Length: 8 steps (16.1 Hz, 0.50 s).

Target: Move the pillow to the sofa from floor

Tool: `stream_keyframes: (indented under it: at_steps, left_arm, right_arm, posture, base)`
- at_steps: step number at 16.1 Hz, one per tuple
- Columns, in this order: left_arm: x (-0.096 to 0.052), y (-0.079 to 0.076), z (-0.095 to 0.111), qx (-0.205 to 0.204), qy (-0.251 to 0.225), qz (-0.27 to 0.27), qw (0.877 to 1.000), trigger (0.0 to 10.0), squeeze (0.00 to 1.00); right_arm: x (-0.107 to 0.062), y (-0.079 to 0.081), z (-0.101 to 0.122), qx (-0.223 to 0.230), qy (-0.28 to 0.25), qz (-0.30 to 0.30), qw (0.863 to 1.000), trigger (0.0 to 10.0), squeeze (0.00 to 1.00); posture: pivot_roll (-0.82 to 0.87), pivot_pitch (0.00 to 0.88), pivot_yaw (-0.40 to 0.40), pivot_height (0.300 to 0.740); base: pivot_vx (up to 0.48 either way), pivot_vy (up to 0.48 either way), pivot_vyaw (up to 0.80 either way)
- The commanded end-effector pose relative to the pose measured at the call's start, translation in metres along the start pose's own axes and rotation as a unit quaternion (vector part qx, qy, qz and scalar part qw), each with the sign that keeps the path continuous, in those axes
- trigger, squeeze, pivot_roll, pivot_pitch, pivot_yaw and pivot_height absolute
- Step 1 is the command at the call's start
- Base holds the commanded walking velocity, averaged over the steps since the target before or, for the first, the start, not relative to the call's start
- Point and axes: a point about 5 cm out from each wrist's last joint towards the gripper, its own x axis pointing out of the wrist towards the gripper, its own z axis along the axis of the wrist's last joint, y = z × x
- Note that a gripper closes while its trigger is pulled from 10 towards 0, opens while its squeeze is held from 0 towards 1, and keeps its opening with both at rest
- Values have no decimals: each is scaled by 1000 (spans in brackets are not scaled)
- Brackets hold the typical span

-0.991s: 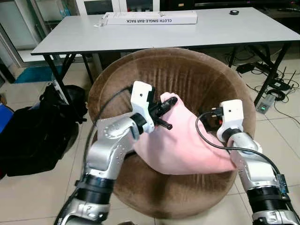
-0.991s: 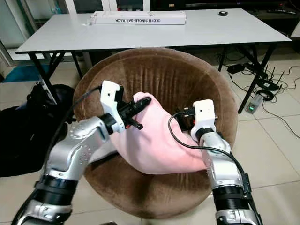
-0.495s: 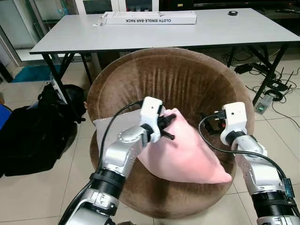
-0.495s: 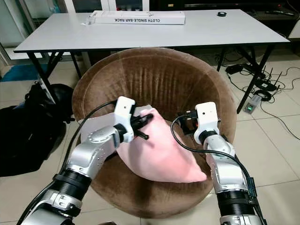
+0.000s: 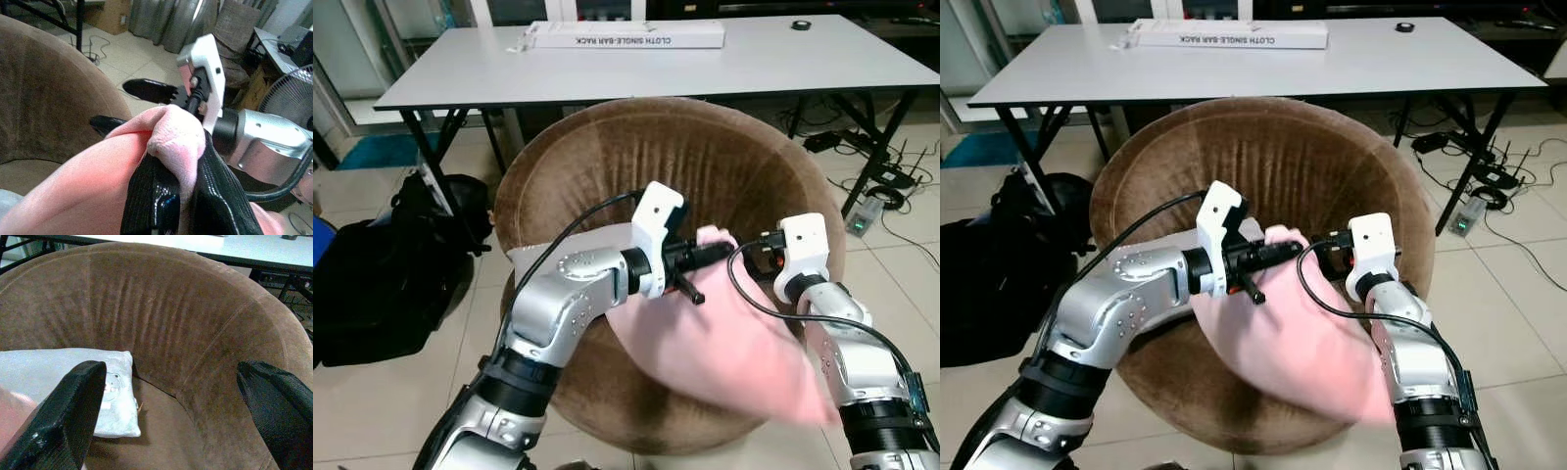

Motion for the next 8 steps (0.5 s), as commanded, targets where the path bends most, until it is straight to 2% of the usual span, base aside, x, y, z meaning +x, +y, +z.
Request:
stream_keyframes:
  at_steps: [1, 2, 3, 5, 8]
  left_arm:
    - [-2, -9, 9, 22, 3, -28, 999, 10000, 0]
    - [-6, -7, 7, 32, 24, -21, 999, 10000, 0]
    - [-15, -6, 7, 47, 56, -10, 997, 10000, 0]
    - [-22, -6, 9, 43, 81, 5, 996, 10000, 0]
    - [-22, 6, -4, 37, 119, 53, 991, 10000, 0]
  right_arm:
    - [2, 2, 2, -5, 3, 5, 1000, 10000, 0]
    - [2, 2, 2, -6, 3, 5, 1000, 10000, 0]
    - [3, 0, 2, -7, 2, 3, 1000, 10000, 0]
    - [4, -3, 2, -8, 2, -1, 1000, 10000, 0]
    - [3, -4, 1, -8, 3, -3, 1000, 10000, 0]
  posture:
    - [-9, 0, 42, 740]
    - [-8, 0, 43, 740]
    - [-6, 0, 44, 740]
    - [-1, 0, 43, 740]
    - [-2, 0, 45, 740]
  base:
    - [0, 0, 0]
    - [0, 0, 0]
    - [0, 0, 0]
    - [0, 0, 0]
    - [0, 0, 0]
